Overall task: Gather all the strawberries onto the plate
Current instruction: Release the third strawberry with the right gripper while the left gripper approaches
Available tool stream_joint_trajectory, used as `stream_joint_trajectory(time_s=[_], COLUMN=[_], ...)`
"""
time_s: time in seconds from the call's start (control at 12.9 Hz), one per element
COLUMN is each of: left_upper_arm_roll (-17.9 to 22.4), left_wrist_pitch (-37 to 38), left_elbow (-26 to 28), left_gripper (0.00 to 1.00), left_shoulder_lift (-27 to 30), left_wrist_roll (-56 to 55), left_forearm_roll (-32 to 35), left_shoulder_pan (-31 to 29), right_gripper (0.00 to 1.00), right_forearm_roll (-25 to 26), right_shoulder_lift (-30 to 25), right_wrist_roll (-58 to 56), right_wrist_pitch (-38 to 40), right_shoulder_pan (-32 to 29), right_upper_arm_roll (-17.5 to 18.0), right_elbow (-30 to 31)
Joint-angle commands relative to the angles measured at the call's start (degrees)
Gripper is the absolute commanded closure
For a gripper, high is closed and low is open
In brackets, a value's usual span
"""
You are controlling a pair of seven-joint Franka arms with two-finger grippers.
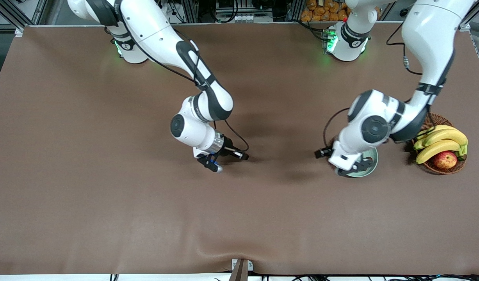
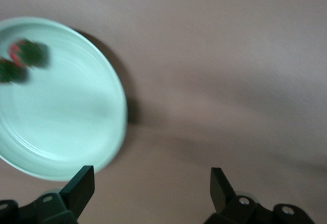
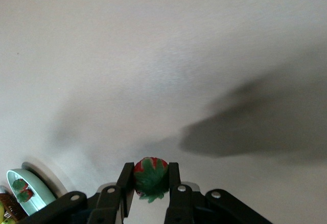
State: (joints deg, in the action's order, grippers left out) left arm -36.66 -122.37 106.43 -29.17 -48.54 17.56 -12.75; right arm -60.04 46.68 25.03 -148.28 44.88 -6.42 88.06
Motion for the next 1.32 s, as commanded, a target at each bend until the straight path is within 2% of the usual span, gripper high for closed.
stream_joint_trajectory(time_s=[0.0, 0.16, 0.23, 0.31, 0.62, 0.85, 1.01, 1.24], left_upper_arm_roll=[-0.16, -0.07, -0.07, -0.07, 0.01, 0.19, 0.37, 0.45], left_wrist_pitch=[0.47, 0.11, 0.03, 0.02, -2.34, -6.99, -7.53, -10.15], left_elbow=[-0.87, -2.80, -4.20, -5.69, -8.95, -12.10, -15.44, -16.25], left_gripper=[0.00, 0.00, 0.00, 0.00, 0.00, 0.00, 0.00, 0.00], left_shoulder_lift=[-1.32, -3.25, -4.39, -5.80, -9.23, -12.48, -14.24, -15.12], left_wrist_roll=[-6.97, -12.17, -14.28, -16.30, -21.85, -23.08, -25.02, -25.46], left_forearm_roll=[-1.03, -0.95, -0.95, -0.95, -0.60, -0.95, -0.77, -0.86], left_shoulder_pan=[4.90, 8.86, 10.27, 11.42, 14.59, 15.20, 16.87, 17.32], right_gripper=[0.93, 0.68, 0.41, 0.35, 0.33, 0.33, 0.26, 0.12], right_forearm_roll=[-1.31, -1.40, -1.31, -0.88, -1.13, -1.13, -0.70, 0.79], right_shoulder_lift=[4.55, 5.09, 5.09, 5.09, 4.82, 3.07, 1.23, -1.76], right_wrist_roll=[0.19, 0.19, 0.02, -0.59, 0.01, -0.25, -0.34, -0.51], right_wrist_pitch=[-5.14, -6.58, -6.49, -6.41, -6.32, -3.52, 4.10, 16.84], right_shoulder_pan=[1.35, 1.44, 1.35, 1.44, 2.23, -1.09, -5.39, -11.90], right_upper_arm_roll=[-0.70, -0.70, -0.70, -0.78, 0.89, 0.89, 0.80, -0.08], right_elbow=[-5.87, -6.06, -5.71, -5.62, -5.53, -4.92, -4.92, -4.83])
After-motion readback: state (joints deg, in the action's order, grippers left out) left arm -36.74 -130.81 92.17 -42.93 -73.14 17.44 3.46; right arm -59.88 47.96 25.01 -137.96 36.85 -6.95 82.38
